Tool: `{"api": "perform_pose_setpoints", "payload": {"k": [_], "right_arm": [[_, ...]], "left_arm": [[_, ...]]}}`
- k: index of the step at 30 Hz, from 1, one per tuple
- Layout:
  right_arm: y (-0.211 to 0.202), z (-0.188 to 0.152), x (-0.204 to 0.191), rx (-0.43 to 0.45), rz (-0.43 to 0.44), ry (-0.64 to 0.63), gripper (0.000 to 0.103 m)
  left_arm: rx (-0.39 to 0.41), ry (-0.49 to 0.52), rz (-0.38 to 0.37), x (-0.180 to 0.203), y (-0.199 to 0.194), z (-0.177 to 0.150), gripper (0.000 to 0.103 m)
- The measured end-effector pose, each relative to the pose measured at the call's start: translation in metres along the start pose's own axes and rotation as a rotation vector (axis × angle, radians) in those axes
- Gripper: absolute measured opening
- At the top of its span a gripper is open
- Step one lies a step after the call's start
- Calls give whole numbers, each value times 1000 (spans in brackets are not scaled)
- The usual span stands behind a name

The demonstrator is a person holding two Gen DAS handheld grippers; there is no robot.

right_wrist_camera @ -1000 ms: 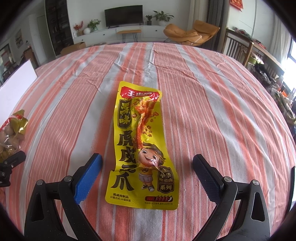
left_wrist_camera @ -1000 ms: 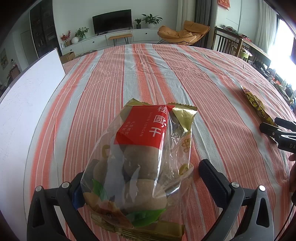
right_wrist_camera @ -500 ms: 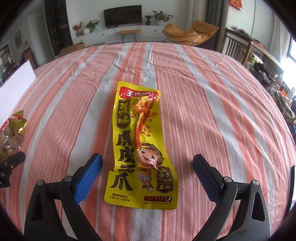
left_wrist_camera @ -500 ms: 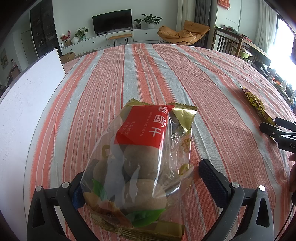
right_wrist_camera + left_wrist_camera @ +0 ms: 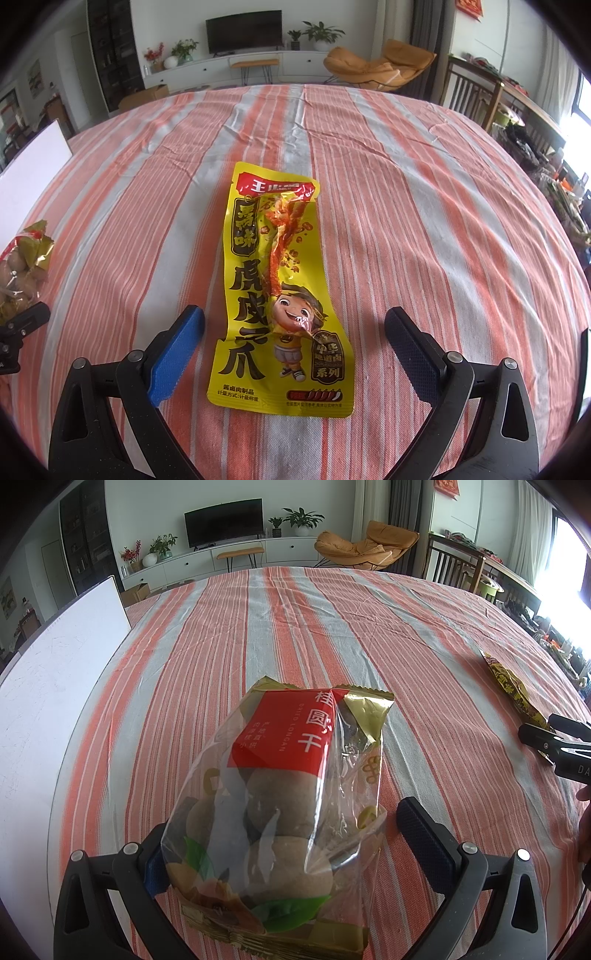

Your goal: Organize snacks

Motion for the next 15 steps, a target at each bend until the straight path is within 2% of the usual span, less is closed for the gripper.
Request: {"api": "perform_pose_setpoints", "payload": {"k": [11,15], "right_arm": [[0,0,0,1,-1,1,99],[1,0,3,-9,5,4,102]], "left_arm": [[-1,3,-3,-1,-3,-3,103],[-126,30,-57,-2,-2,3,103]]}}
Point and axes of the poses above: each gripper's, at about its wrist camera, not at the fingertips, and y roughly the way its jaws point, x to its right, z to its top, the point moved 2 cm from there along y, roughly the way its jaws point, and after that the axes turned 13 degrees about -z, right-handed, at the moved point
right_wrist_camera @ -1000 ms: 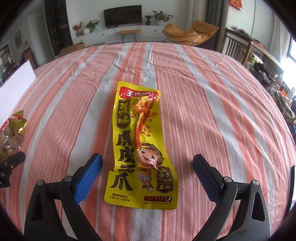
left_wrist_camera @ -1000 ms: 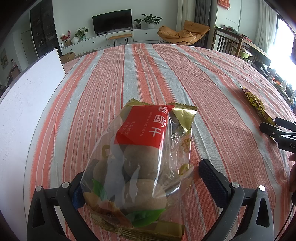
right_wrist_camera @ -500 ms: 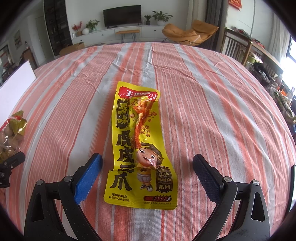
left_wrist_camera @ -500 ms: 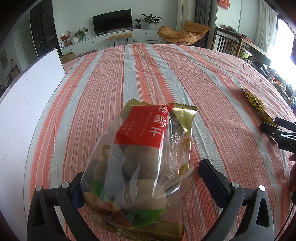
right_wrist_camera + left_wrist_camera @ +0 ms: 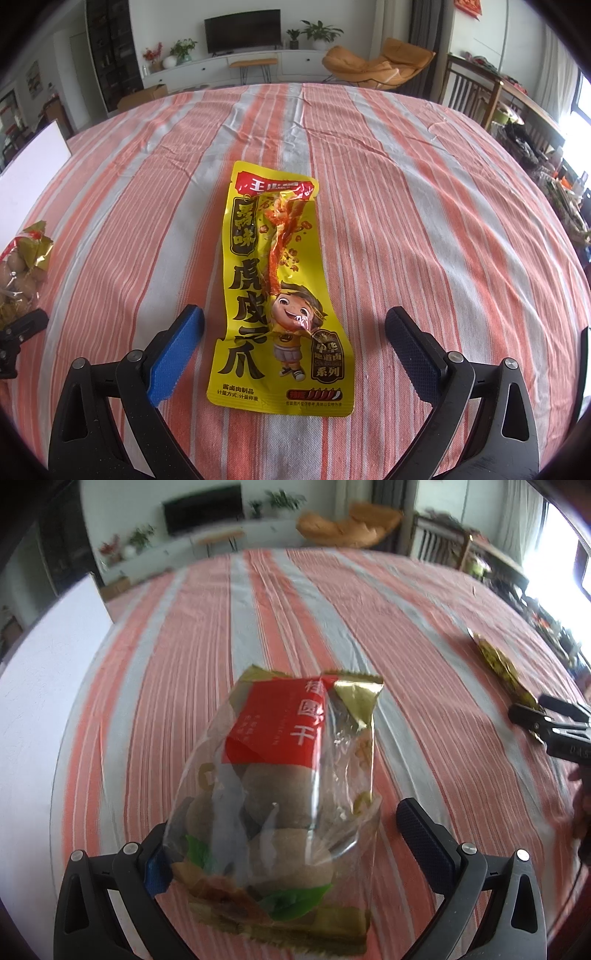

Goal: Organize snacks
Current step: 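Carry both packets over the white box and open both tools inside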

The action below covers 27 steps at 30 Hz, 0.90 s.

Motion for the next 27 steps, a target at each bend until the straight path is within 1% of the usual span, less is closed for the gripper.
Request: {"api": "perform_pose_setpoints", "payload": {"k": [2,4,6,7,9,10,11,12,13,14,15,17,18,20,23,24,25,27], "right_arm": [[3,6,1,-59,25,-43,102],[7,17,4,-153,57,-62,100],[9,30,6,-205,96,-41,100],[11,34,5,-224,94,-46,100],[18,41,-6,-263,83,-101,99],[20,42,-11,-267,63,-128,99],[21,41,-15,-257,35,-155,94],[18,43,-16,-235,45,-149,84],[14,45,-15,-224,34,-136,54],[10,47,-12,-228,38,-112,52],[8,47,-7,-259,64,-72,51],[2,46,1,-267,96,-23,44],[-4,47,6,-265,123,6,43],[-18,50,14,-264,247,98,42],[-45,64,5,-238,411,171,42],[-58,73,-5,-226,483,189,42],[-66,77,-18,-218,530,197,42],[-97,93,-51,-190,654,199,42]], "left_arm": [[-26,-22,-49,-5,-2,5,103],[-12,-53,-100,-9,-5,11,103],[-2,-73,-110,-11,-5,16,103],[-2,-78,-113,-11,-4,18,101],[5,-74,-120,-9,-4,19,88],[14,-68,-112,-10,-5,19,73],[23,-70,-141,-11,-7,17,71],[37,-86,-169,-14,-10,14,70],[53,-103,-185,-17,-15,10,68],[66,-123,-200,-20,-21,5,66],[79,-138,-213,-23,-27,2,65],[125,-185,-264,-30,-46,-7,64],[152,-207,-291,-33,-57,-10,64],[204,-249,-342,-40,-83,-14,64],[287,-287,-383,-54,-130,-13,64],[325,-289,-385,-62,-153,-12,64],[360,-285,-379,-69,-173,-11,65],[413,-277,-338,-84,-207,-13,65]]}}
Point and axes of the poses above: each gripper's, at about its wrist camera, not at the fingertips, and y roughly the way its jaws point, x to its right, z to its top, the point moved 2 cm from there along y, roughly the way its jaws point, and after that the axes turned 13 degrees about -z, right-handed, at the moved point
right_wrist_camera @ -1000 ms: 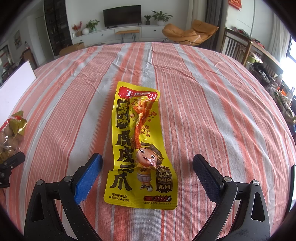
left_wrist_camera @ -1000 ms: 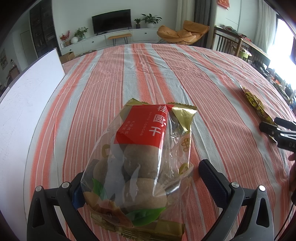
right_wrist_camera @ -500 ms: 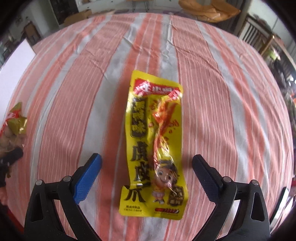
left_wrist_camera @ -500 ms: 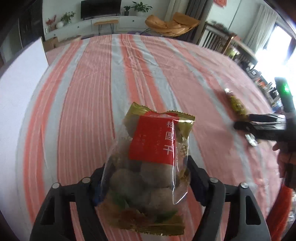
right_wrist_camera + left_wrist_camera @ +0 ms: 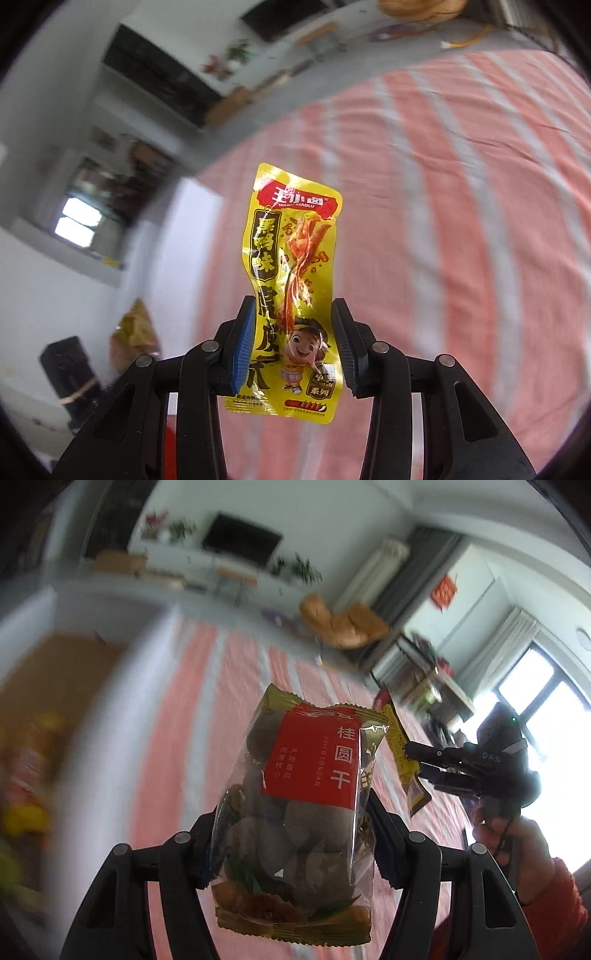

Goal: Organize snacks
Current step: 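Carry both packets over the white box and open both tools inside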

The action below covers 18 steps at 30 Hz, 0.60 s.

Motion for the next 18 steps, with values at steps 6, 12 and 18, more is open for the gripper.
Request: {"api": "perform_pose_setpoints", "payload": {"k": [6,12,18], "right_arm": [[17,-15,-178,-40,254,-191,44],[70,-59,-313,-59,265,-410,48],[117,-92,-344,-22,119,-566,82]], "left_arm": [[66,3,310,-69,-88,30,67],[51,-81,586,-145,-131,19,73],[61,-70,627,-152,-146,6,84]]}}
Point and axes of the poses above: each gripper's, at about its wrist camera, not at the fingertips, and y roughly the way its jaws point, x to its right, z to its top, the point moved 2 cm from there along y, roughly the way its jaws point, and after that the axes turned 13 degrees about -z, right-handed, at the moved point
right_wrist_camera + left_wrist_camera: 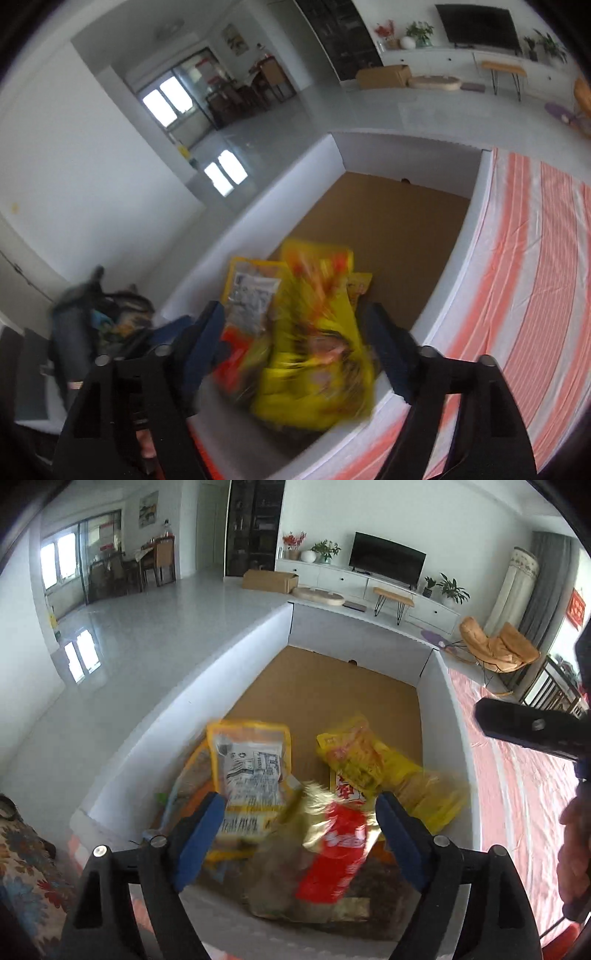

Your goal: Organize snacks

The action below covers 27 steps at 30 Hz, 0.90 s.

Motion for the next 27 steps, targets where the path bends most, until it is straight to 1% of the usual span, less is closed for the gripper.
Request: {"api": "perform_pose_setpoints", "payload": {"k": [1,2,5,8,13,14,15,17,19,21,23,24,27], "right_arm": [[2,-3,1,-8,2,0,82],[2,-6,3,-13,9,6,82],[-3,-7,13,7,-11,12,82],[-16,-5,12,35,-46,-20,84],[-36,-3,-10,88,-120,-141,92],[-38,-4,-15,90,-138,-168,94],[-38,-5,-18,86,-154,-186,94],[-38,-10,-27,71,-201,-228,94],[-37,-12,-33,59,-235,-244,94],[-34,-15,-37,46,-263,-252,94],[-33,-14,-40,34,-276,-257,94],[-32,-14,-41,27,-281,-258,94],[-31,-14,-41,24,-288,-251,94]], "left_arm": [[11,19,13,4,-2,0,86],[25,39,28,9,-5,-1,90],[74,92,79,23,-20,-2,99],[136,134,145,36,-40,-3,102],[199,120,257,35,-57,-4,103],[213,100,273,33,-59,-5,103],[209,86,279,28,-59,-5,103],[169,62,272,23,-57,-7,103],[152,65,271,21,-58,-10,103],[143,73,299,23,-59,-14,103],[136,82,337,22,-58,-15,103],[141,85,345,20,-59,-15,103],[149,63,343,13,-61,-16,103]]}}
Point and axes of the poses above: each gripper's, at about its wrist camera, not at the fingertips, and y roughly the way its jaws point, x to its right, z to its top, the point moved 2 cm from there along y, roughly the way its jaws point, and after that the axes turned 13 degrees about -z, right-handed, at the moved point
